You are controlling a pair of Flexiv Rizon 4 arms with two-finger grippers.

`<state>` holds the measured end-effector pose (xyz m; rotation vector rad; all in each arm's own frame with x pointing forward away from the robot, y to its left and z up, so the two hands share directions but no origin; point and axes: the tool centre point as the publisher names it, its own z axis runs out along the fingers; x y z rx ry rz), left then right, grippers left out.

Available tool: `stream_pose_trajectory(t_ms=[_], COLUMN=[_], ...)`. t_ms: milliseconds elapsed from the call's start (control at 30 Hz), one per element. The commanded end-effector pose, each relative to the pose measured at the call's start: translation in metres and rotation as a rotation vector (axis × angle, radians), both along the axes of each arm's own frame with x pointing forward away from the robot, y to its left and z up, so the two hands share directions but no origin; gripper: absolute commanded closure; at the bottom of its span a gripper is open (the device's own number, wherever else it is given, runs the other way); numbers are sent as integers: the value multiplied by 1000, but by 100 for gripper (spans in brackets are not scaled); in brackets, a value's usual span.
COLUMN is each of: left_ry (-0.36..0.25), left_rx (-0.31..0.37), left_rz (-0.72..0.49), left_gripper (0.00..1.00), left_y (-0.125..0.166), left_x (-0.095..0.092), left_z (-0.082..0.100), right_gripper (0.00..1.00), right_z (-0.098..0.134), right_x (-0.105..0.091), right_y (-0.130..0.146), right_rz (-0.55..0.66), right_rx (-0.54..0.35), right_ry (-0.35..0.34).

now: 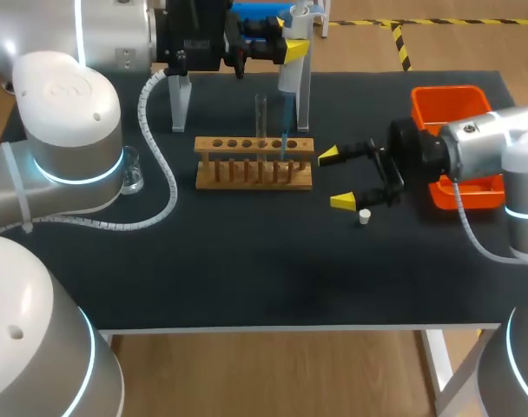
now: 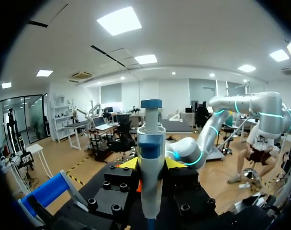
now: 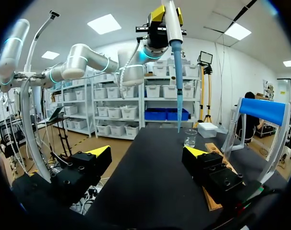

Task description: Invert the test tube, pick up the pipette, mount the tip to pipette, aspirate from beaker and dispense into the tube, eject the tip, return the pipette, and cap with the stopper.

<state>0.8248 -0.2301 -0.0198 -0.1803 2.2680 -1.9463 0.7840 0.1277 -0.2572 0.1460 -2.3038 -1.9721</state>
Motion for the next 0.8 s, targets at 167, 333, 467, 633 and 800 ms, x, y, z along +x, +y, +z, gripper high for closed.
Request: stream_pose_trajectory(t_ms=[167, 333, 467, 633, 800], left_ry=[-12, -9, -3, 13, -5], left_rx=[-13, 11, 3, 19, -6], left_rz=[37, 91, 134, 196, 195], left_gripper=[100, 100, 100, 100, 100], left_y=[26, 59, 96, 143, 183], left_x=[4, 12, 26, 45, 61], left_z=[-5, -10, -19, -31, -39], right_gripper=[0, 0, 0, 0, 0], right_z=[1, 1, 1, 1, 1], right_x=[-1, -1, -1, -1, -1], right_y=[-1, -1, -1, -1, -1], right_rz=[0, 0, 0, 0, 0], right_rx=[-3, -3, -3, -3, -3], right_ry=[-1, -1, -1, -1, -1])
